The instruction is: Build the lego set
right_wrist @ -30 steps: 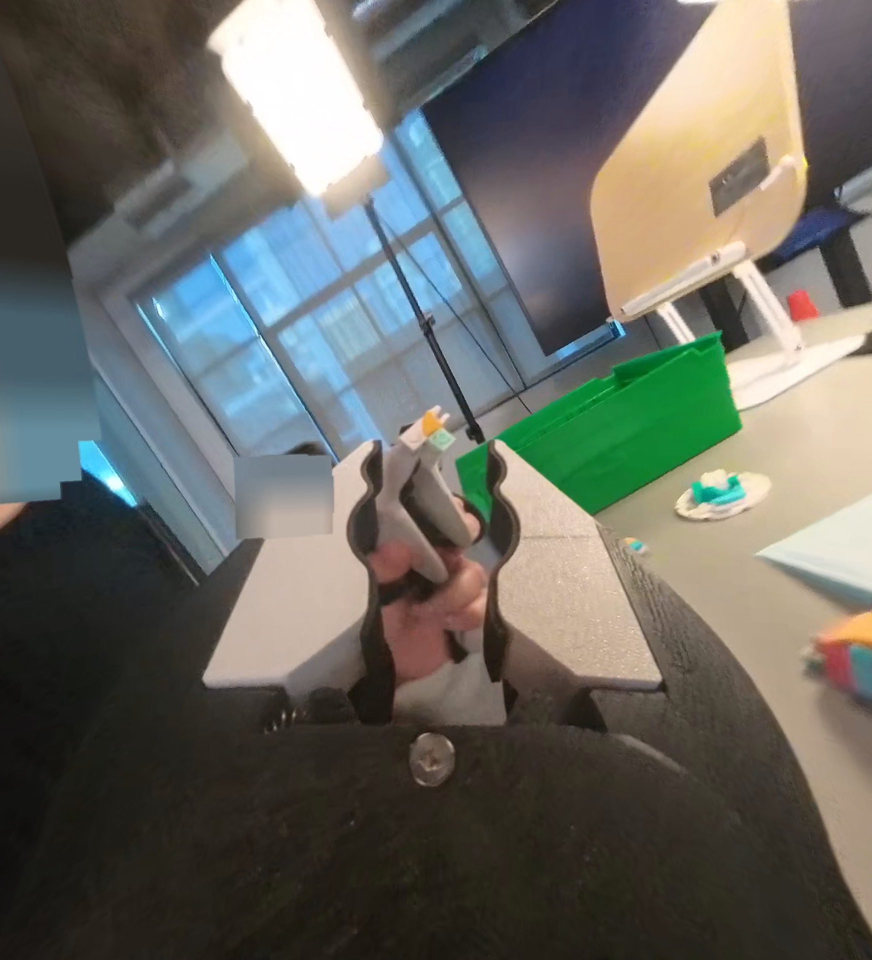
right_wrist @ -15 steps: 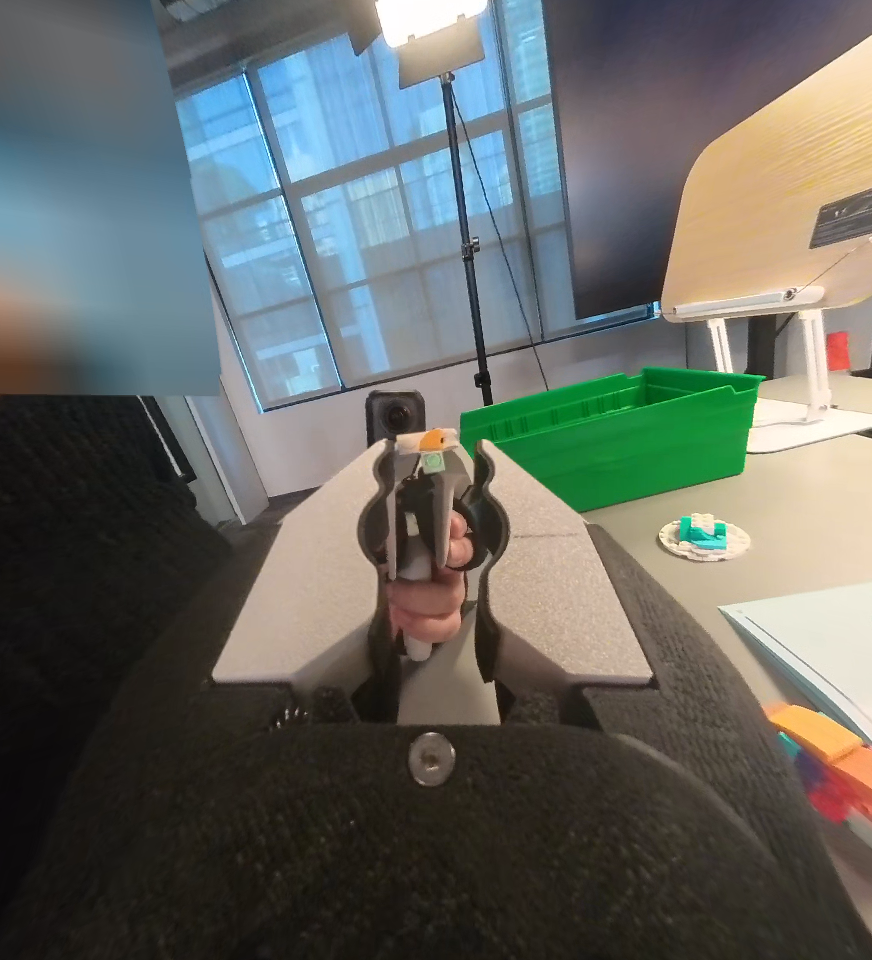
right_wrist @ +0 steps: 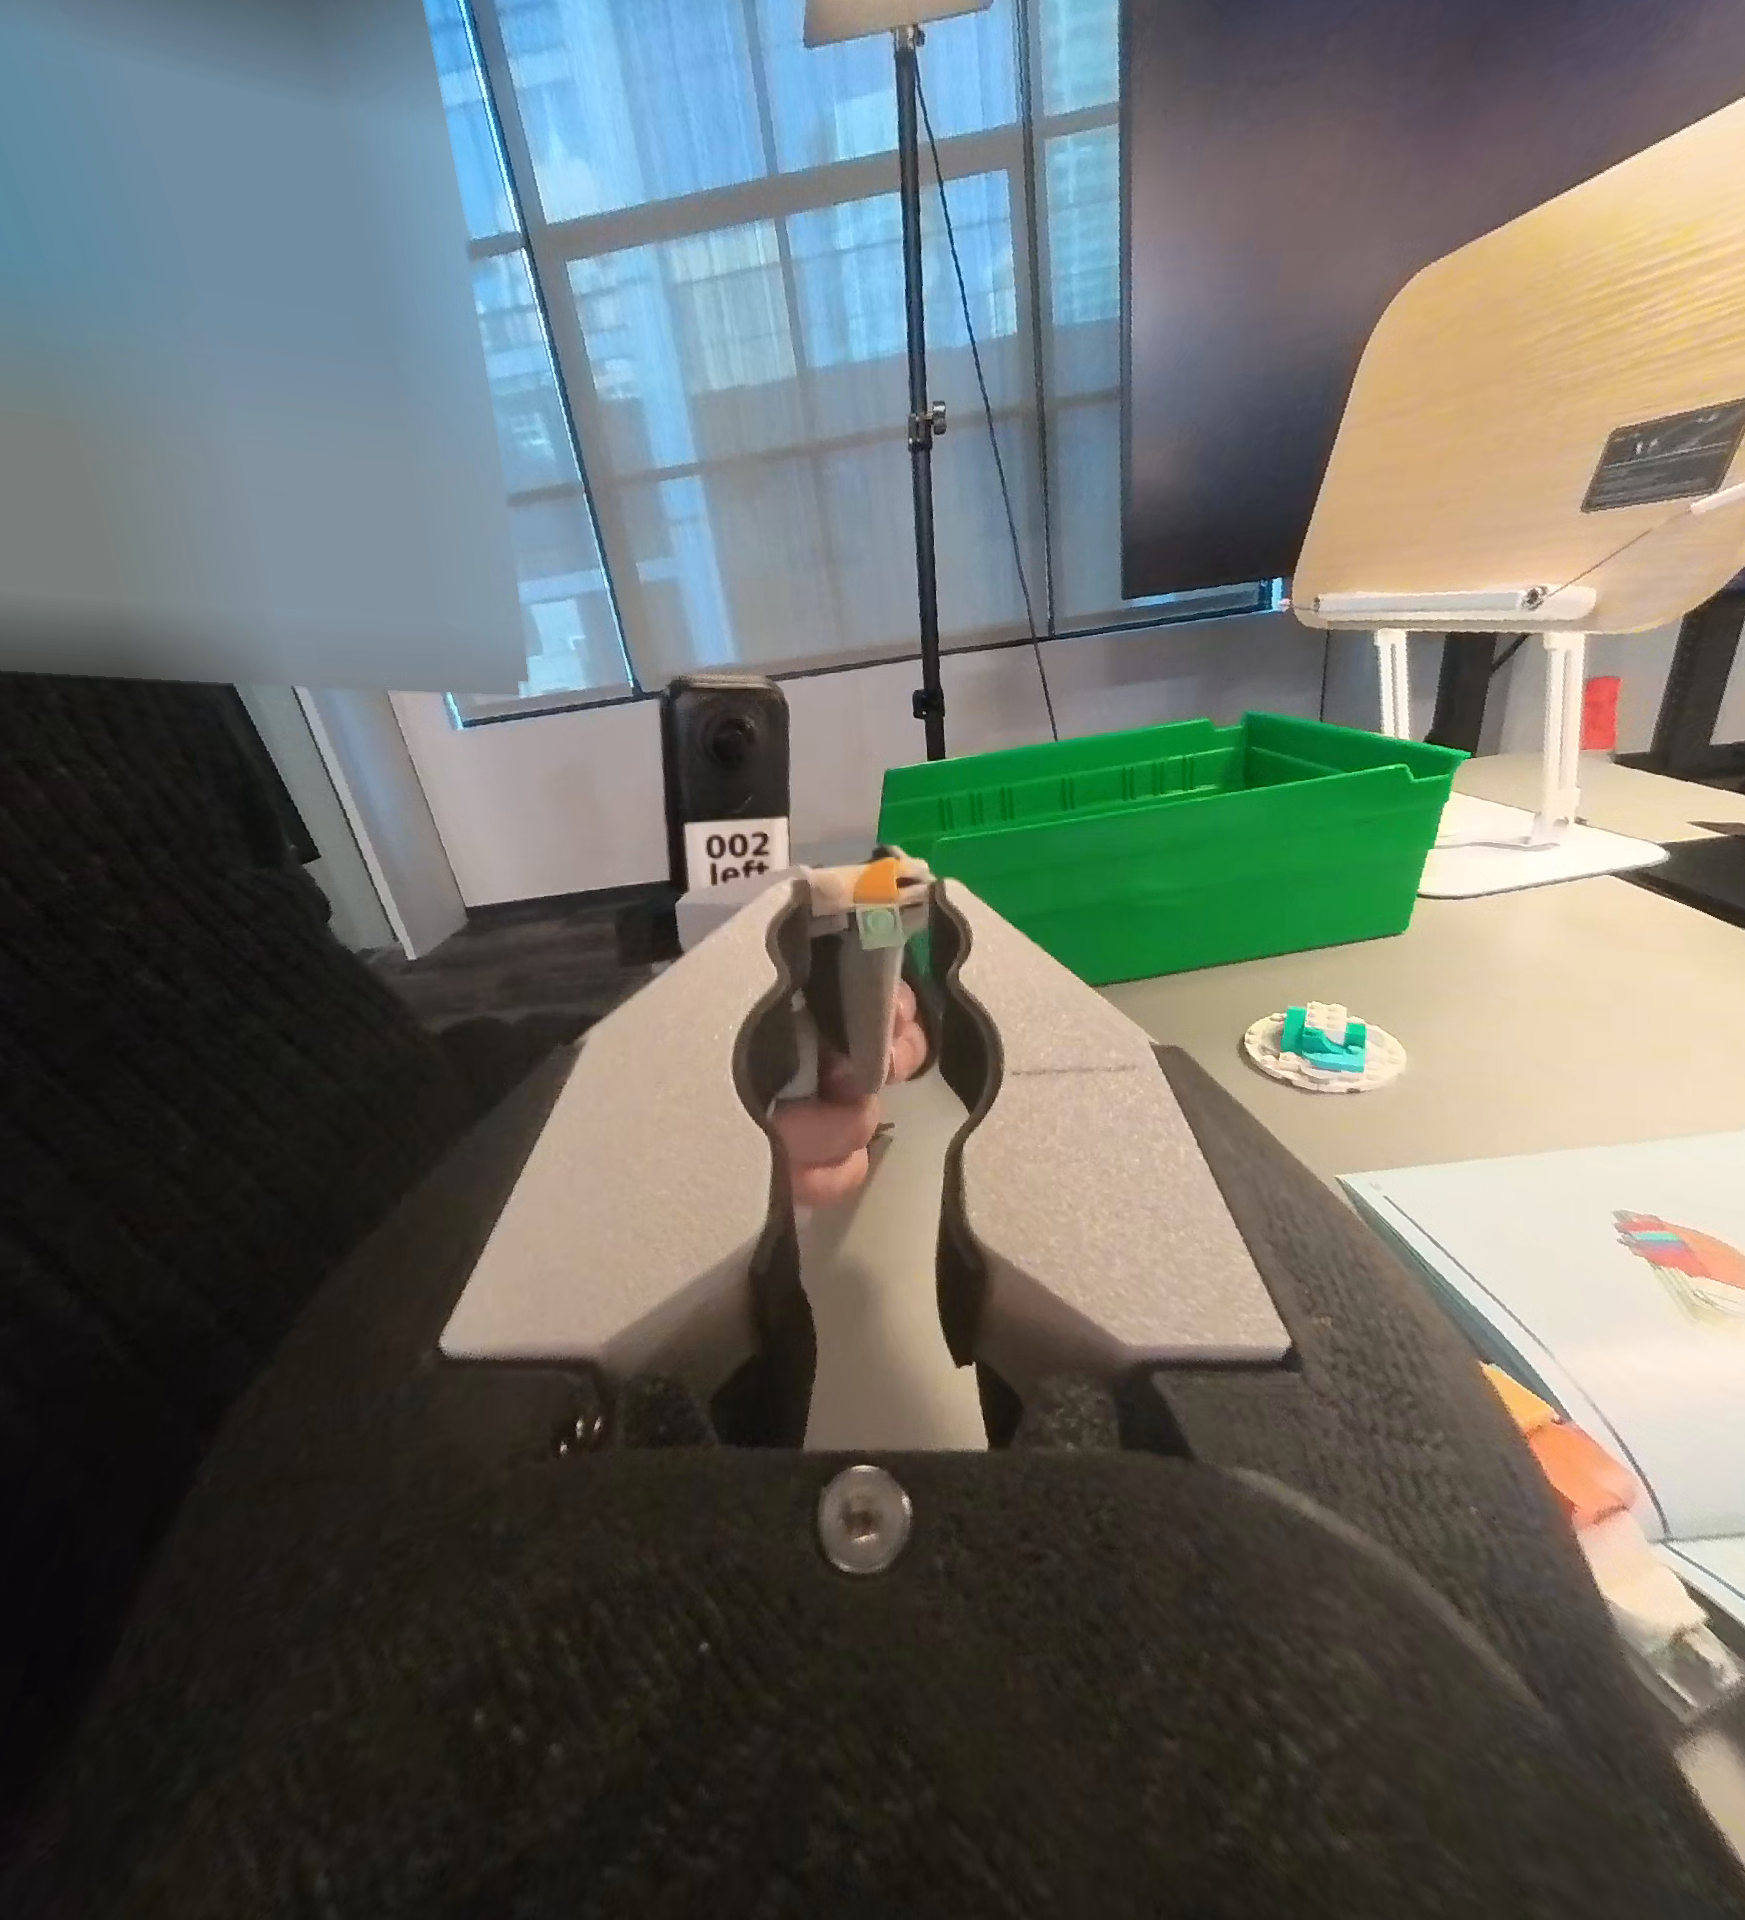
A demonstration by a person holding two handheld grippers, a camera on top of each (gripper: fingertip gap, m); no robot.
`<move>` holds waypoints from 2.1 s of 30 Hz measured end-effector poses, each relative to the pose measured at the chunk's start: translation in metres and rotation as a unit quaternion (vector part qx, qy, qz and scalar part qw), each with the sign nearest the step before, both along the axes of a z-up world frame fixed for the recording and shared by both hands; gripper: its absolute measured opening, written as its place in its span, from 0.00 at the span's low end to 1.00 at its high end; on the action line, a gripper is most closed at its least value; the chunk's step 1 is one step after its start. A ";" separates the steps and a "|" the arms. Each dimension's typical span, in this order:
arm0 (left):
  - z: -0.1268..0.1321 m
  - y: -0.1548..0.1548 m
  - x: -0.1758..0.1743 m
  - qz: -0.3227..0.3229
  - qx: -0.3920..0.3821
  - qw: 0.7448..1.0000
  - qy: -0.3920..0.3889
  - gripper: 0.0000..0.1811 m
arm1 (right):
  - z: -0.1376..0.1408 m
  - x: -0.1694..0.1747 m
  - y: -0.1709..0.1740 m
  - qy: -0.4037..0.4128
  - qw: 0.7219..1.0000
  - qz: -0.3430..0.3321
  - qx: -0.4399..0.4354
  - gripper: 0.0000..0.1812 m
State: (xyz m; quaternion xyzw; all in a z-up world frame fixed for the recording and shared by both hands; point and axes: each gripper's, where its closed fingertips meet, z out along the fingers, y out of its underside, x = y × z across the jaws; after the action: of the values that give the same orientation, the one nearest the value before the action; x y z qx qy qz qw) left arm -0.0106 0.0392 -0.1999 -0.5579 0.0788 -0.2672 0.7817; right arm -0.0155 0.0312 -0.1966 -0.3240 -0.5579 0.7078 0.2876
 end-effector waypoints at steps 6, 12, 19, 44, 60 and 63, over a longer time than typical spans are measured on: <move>-0.001 -0.003 0.003 -0.019 0.010 1.000 -0.018 0.06 | 0.000 0.000 -0.003 0.002 1.000 0.004 -0.004 0.11; -0.002 -0.004 0.003 -0.013 0.017 1.000 -0.008 0.03 | -0.001 0.000 -0.005 -0.004 1.000 0.009 0.004 0.11; -0.004 -0.001 0.001 0.015 0.017 1.000 0.007 0.02 | -0.004 -0.001 -0.002 -0.021 0.999 -0.003 0.030 0.15; 0.022 -0.025 -0.040 0.330 0.130 0.923 0.151 0.02 | -0.160 0.061 0.031 -0.355 0.911 -0.033 0.207 0.14; 0.037 -0.034 -0.049 0.422 0.153 0.860 0.244 0.02 | -0.157 0.047 0.055 -0.340 0.902 -0.097 0.248 0.14; 0.049 -0.039 -0.055 0.458 0.167 0.823 0.293 0.02 | -0.163 0.049 0.051 -0.345 0.900 -0.114 0.241 0.16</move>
State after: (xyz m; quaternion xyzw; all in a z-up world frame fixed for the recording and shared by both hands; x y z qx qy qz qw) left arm -0.0657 0.0003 -0.1509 -0.4423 0.0828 0.3147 0.8358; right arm 0.0331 0.0818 -0.3601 -0.5299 -0.7350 0.3578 0.2259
